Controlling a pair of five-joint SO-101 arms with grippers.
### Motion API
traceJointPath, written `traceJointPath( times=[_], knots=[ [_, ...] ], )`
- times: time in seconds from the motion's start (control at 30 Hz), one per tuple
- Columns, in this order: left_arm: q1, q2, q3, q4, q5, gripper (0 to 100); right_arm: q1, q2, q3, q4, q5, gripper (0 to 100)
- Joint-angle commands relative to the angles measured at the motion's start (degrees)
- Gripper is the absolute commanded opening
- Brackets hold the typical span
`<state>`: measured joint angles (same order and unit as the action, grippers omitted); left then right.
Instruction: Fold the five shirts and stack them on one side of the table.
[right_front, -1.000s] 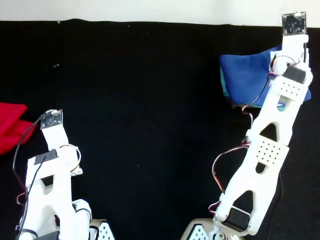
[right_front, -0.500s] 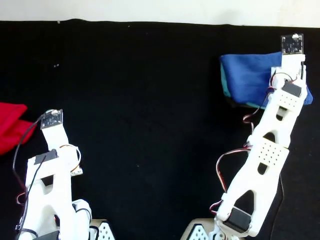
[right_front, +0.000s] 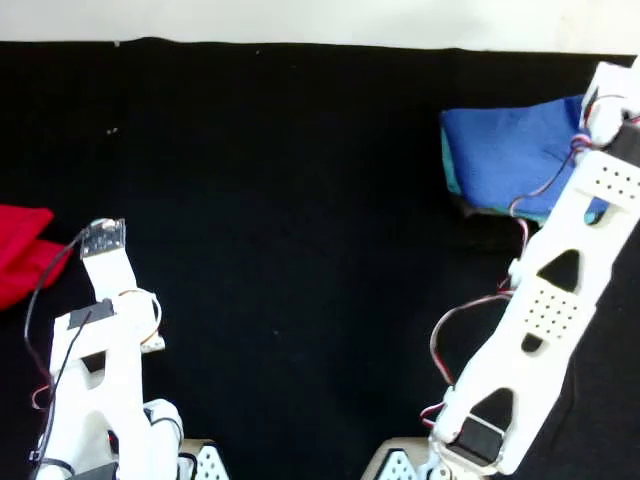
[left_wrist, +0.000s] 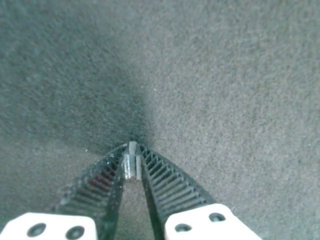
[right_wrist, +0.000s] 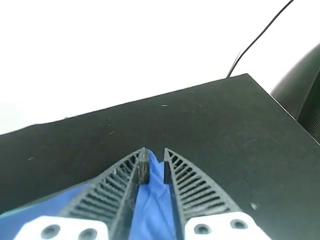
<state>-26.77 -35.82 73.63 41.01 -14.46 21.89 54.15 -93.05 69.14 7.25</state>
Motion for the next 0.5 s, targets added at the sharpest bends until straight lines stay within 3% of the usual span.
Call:
traceJointPath(
  times=[0.0, 0.3, 0.47],
  knots=[
    [-0.4, 0.3, 0.0, -1.2, -0.3, 1, -3.3, -10.9, -2.9, 11.2, -0.4, 5.9],
    [-0.4, 0.3, 0.0, -1.2, -0.3, 1, -15.4, -26.3, -2.6, 31.7, -0.4, 5.9],
    [-0.4, 0.3, 0.0, -1.2, -0.3, 1, -21.8, -32.6, -2.3, 32.1, -0.7, 5.9]
  ],
)
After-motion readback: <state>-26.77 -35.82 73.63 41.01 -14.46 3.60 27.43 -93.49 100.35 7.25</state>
